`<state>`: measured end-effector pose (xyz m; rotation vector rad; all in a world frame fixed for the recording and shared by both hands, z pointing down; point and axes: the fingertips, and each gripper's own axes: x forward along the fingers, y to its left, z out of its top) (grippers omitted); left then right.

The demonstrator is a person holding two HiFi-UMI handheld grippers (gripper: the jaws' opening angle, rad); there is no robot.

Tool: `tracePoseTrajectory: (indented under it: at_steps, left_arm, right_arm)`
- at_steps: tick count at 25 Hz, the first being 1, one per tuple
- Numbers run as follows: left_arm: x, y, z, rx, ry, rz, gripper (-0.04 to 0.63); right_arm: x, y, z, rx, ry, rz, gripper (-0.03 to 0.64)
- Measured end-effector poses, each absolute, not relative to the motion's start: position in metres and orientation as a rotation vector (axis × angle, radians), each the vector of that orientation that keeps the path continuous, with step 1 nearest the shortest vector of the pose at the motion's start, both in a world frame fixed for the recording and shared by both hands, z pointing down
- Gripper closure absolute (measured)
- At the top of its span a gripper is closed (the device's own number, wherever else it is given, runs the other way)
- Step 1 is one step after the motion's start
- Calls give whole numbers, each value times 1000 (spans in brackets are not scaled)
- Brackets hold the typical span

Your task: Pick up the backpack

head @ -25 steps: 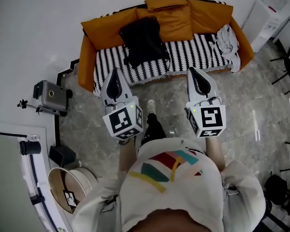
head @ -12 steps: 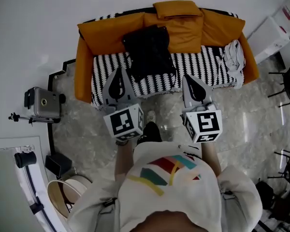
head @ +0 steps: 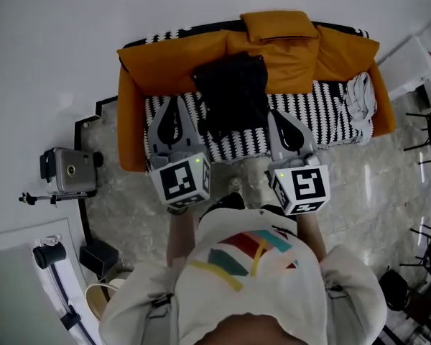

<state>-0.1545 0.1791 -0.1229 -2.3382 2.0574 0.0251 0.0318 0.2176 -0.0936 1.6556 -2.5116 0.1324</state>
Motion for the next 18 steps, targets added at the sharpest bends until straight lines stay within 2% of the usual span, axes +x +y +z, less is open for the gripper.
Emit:
tracePoseTrajectory:
  at_steps: [8, 18]
  left_arm:
    - [-119, 146, -111, -2442, 1983, -14, 580]
    - [-98, 132, -132, -2387, 1989, 5, 580]
  right_arm:
    - [53, 188, -101, 1743, -2484, 165, 617]
    - [56, 155, -104, 1646, -2545, 108, 617]
